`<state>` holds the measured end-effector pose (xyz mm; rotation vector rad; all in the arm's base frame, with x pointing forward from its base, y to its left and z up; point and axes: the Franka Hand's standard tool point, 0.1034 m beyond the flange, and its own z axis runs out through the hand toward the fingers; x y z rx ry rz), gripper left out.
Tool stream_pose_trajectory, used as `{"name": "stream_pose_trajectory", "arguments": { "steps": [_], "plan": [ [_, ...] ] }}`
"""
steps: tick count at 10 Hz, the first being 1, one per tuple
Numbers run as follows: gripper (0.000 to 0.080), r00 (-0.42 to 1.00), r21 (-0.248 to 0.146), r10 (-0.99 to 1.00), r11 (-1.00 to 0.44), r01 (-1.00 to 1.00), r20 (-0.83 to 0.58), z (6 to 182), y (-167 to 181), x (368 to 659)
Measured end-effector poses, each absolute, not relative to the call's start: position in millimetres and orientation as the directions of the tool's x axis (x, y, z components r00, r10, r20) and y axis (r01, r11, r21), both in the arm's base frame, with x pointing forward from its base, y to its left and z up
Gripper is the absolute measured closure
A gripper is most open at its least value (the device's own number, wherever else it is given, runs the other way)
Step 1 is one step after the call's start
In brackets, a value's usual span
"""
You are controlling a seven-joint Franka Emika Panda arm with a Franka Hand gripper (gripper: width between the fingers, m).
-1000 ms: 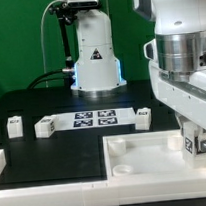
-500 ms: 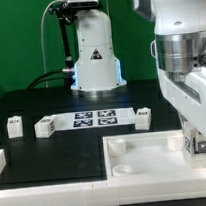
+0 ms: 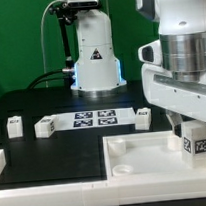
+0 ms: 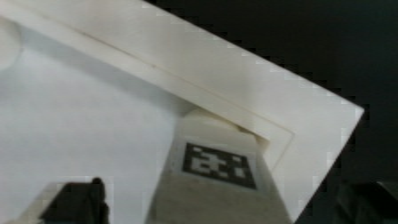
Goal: Assemble one leg
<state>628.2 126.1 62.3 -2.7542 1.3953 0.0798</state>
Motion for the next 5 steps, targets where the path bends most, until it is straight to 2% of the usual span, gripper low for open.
{"name": "stream_pose_trajectory", "arguments": {
  "steps": [2,5],
  "plan": [
    [0.015,0.79,-0.036,-0.611,-0.789,-0.613,-0.06,62.6,125.6,628.2],
    [0.015,0.925,-0.048,-0.375,-0.925,-0.378,-0.056,63.3,118.9,629.7]
  ]
}}
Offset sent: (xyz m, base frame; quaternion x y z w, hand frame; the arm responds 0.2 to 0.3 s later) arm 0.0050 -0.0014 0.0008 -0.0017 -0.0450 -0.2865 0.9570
